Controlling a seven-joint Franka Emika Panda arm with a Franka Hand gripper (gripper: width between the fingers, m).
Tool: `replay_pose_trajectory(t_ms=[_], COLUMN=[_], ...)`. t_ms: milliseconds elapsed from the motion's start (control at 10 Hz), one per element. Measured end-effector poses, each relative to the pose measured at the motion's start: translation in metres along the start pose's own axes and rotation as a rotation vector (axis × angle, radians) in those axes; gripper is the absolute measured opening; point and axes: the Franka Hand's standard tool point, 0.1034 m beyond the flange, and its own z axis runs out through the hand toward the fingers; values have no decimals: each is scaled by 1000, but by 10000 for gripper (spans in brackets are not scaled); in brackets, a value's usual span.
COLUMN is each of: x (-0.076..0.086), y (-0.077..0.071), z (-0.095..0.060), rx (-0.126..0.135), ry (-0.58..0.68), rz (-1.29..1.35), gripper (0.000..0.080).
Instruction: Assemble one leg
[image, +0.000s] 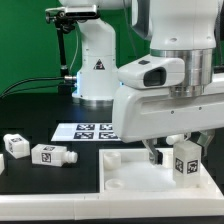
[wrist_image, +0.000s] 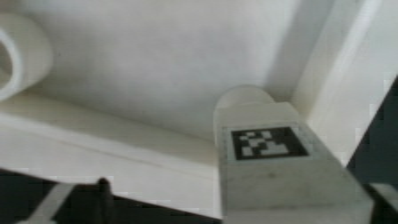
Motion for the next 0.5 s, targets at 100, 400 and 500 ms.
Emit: replay_pose_trajectory(t_ms=[100,400,500], x=[0,0,0], y=[0,-1,-1], z=[0,0,0], rx=[1,2,2], ry=[0,0,0], rz=[17,222,304], gripper=[476,285,285])
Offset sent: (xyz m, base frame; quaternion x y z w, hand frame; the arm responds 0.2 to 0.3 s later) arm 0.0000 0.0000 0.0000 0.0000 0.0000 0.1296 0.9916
